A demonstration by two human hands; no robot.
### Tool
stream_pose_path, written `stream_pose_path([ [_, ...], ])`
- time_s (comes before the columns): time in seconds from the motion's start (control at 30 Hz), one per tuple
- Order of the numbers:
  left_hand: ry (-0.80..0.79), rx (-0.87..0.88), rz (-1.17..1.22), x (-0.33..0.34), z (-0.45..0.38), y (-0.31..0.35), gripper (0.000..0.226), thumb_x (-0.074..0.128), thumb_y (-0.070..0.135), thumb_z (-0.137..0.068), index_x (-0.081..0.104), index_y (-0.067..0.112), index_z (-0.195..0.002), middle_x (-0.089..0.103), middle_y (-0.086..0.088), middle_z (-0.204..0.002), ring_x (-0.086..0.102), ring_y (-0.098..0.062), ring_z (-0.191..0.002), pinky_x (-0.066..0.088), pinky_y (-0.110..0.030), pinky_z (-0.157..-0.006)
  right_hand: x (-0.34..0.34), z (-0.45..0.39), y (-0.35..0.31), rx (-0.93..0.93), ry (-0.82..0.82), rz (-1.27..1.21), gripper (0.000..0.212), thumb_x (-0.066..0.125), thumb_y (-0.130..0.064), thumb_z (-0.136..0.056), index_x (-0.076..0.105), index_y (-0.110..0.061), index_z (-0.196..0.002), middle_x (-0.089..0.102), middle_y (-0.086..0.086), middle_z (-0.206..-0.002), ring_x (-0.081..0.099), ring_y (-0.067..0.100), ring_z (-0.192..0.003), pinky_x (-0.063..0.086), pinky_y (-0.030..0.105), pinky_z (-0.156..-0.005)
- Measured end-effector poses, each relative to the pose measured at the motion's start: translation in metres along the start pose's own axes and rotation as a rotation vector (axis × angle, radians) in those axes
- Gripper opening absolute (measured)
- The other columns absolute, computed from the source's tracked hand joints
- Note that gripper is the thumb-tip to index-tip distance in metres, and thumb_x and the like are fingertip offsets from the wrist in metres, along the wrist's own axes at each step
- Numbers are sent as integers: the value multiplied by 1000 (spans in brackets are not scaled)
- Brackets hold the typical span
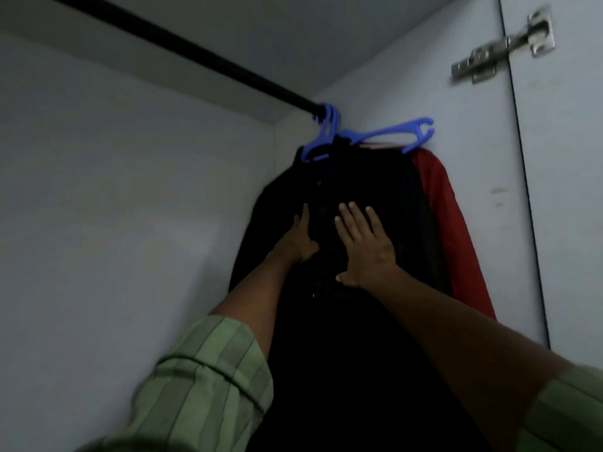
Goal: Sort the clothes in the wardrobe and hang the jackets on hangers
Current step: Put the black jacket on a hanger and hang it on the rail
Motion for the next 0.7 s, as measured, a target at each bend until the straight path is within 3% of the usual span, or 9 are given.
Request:
stream_pose_path([
  [0.07, -5, 50, 79, 28, 33, -18, 86, 46, 36, -103, -20, 35, -159, 5, -9, -170, 20, -24, -153, 20, -32, -124, 28, 35, -17, -75, -50, 21, 124, 46, -81, -82, -17, -6, -159, -28, 19, -164, -27, 35, -152, -15, 56, -122],
  [0.17, 86, 85, 147, 80, 88, -47, 68, 39, 24, -110, -3, 14, -163, 18, -8, -166, 18, -10, -146, 6, -3, -111, 55, 90, -41, -76, -57, -31, 111, 43, -71, -91, -13, -5, -160, -22, 18, -166, -20, 35, -154, -14, 53, -124],
  [0.23, 16, -5, 151, 125, 120, -71, 67, 42, 24, -109, 5, 12, -163, 19, -9, -166, 16, -19, -154, 5, -9, -115, 72, 125, -60, -89, -70, -8, 92, 37, -54, -98, -8, -2, -160, -16, 18, -168, -14, 35, -156, -10, 51, -125],
  [0.33, -231, -110, 59, 199, 170, -98, 78, 52, 27, -105, 3, 11, -163, 11, -7, -168, 12, -28, -156, 9, -26, -121, 94, 170, -87, -131, -142, 14, 73, 34, -33, -101, 9, -1, -161, 2, 18, -169, 2, 34, -157, -7, 50, -126],
  [0.4, -267, -184, 101, 232, 199, -111, 82, 55, 30, -101, 4, 18, -163, 10, -7, -170, 17, -31, -156, 16, -40, -125, 112, 200, -101, -186, -308, -26, 67, 56, -36, -96, 43, -3, -152, 33, 12, -163, 28, 30, -152, -2, 47, -128],
  [0.47, -308, -292, 23, 262, 223, -130, 83, 56, 18, -99, 4, 24, -164, 4, -7, -171, 21, -36, -154, 29, -48, -122, 141, 235, -115, -228, -431, -78, 76, 82, -45, -74, 64, -4, -135, 55, 10, -149, 46, 29, -141, 14, 47, -125],
  [0.53, -345, -301, -127, 282, 249, -131, 87, 59, 28, -100, 1, 26, -164, -6, -3, -171, 21, -38, -153, 37, -51, -117, 153, 266, -122, -159, -520, -151, 85, 82, -53, -70, 62, -6, -138, 53, 12, -150, 47, 30, -142, 28, 48, -120],
  [0.63, -168, -318, -166, 286, 284, -104, 89, 62, 40, -96, 8, 16, -163, -2, -11, -171, 27, -36, -150, 35, -51, -115, 152, 301, -125, -134, -511, -165, 89, 59, -50, -90, 26, -4, -159, 20, 20, -166, 18, 35, -155, 7, 51, -127],
  [0.7, -23, -325, -135, 281, 306, -77, 84, 69, 31, -91, 23, 8, -158, 7, -18, -169, 31, -37, -147, 35, -50, -115, 150, 314, -123, -162, -504, -206, 84, 54, -42, -93, 18, -2, -159, 15, 21, -167, 12, 36, -155, 3, 50, -127],
])
Point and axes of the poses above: each hand's wrist, its own z-axis away from the middle knuckle, its own x-axis out of the palm, y = z × x, the point moved 4 cm from there along -z, towards the middle knuckle
